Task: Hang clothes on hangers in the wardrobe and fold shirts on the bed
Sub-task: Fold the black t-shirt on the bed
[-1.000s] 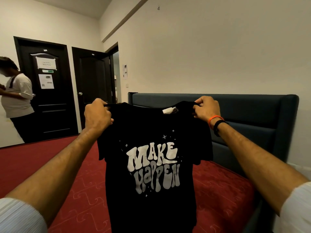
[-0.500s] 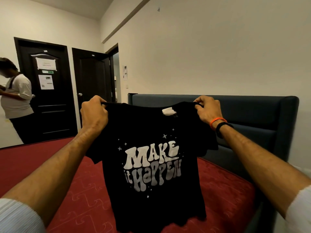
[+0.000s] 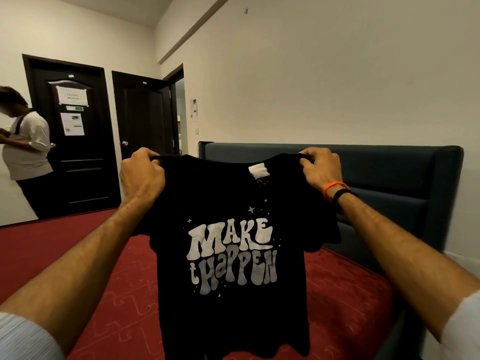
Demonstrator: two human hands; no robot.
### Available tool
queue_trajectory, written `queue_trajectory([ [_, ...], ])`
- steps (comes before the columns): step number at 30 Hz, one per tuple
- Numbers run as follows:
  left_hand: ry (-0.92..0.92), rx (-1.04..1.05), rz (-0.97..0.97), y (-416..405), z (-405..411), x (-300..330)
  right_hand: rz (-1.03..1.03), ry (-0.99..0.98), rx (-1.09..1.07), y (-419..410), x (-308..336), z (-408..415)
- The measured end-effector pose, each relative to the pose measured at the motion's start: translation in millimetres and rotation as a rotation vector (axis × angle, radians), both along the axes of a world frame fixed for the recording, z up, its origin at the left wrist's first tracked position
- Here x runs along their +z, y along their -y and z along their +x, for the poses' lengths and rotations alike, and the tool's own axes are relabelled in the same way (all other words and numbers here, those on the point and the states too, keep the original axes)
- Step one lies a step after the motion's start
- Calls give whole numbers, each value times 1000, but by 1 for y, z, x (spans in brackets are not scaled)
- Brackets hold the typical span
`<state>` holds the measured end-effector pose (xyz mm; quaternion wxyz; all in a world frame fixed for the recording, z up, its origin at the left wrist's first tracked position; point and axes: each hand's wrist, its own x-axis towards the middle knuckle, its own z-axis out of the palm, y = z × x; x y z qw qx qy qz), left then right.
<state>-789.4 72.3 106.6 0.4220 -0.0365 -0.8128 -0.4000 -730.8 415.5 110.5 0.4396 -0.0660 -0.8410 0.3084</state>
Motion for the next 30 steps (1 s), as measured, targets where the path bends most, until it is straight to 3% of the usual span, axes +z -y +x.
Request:
queue_trajectory([
  [9, -12, 23, 30, -8, -15, 5, -208, -26, 38, 6, 0, -22],
  [13, 119, -5, -32, -13, -46, -4, -80, 92, -52, -4, -12, -41],
  [18, 283, -76, -34, -27, -91, -27, -128, 220, -30, -12, -40, -65],
  [30, 53, -431, 337, -41, -162, 9, -42, -270, -25, -28, 20, -51],
])
